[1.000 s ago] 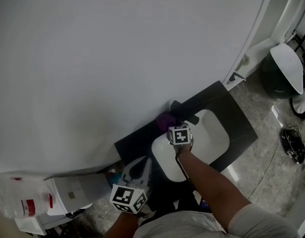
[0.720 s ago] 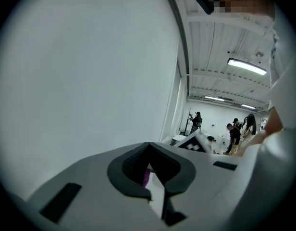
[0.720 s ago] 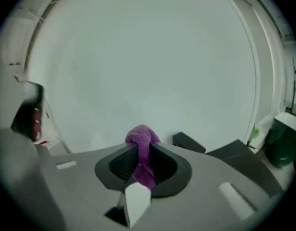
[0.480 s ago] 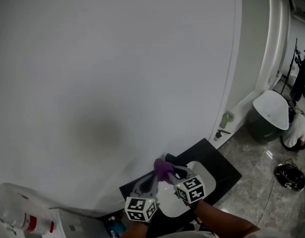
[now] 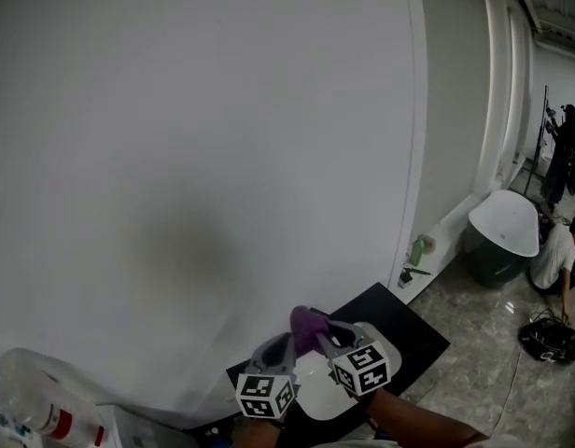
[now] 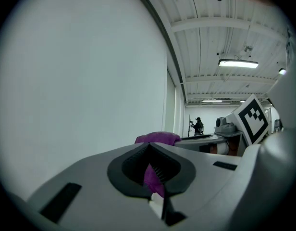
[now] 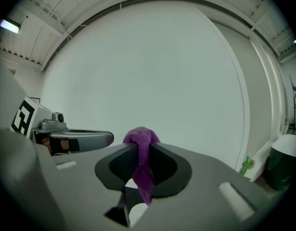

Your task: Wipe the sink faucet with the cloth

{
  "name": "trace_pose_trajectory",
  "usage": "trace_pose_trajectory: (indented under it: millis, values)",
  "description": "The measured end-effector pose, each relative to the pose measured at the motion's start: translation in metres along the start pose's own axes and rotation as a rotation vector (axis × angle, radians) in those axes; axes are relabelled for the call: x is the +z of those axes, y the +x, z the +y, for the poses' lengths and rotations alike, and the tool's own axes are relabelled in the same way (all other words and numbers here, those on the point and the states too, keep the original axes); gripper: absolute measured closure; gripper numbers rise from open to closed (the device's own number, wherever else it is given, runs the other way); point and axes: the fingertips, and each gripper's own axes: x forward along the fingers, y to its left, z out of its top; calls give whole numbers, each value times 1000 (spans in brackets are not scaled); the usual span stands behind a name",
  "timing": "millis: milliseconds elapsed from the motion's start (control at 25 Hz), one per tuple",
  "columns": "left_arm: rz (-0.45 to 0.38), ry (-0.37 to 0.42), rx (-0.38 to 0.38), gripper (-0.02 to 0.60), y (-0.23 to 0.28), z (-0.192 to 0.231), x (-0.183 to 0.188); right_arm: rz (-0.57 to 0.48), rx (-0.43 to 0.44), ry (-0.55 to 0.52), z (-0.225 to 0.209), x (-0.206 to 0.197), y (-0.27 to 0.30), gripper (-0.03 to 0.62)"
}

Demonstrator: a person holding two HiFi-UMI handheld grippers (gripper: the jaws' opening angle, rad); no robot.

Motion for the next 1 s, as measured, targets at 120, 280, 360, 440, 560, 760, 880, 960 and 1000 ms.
trace_pose_trajectory:
  millis: [120,280,360,440,560,760,880,960,1000]
  values:
    - [1,-2,4,577,-4,-1,1,-3,-1,6,2,1,-4,531]
    - [3,-6,-4,577,-11,-4,1,-17,-3,-16,7,4,-10,531]
    - [3,-5,-8,577,-12,-7,1,-21,-2,-17,7,5,-12,531]
    - [4,-11,-10,577,-13,-9,2,-20,-2,-14,6,6,-13,531]
    - [1,-34,-18,577,-16,-12,4,-19,-2,-16,7,6,-14,531]
    - [-3,-26,-19,577,-17,-16,5,-24,2,-8,5,8,-16,531]
    - [-4,-36,-19,577,-19,-15,5,-25,2,-5,6,7,-15,531]
    - [-8,-40,-18,577,-21,-13,6,-23,1,2,6,5,-12,531]
    - [-10,-41,-17,577,-21,-13,7,-21,1,6,6,5,-11,531]
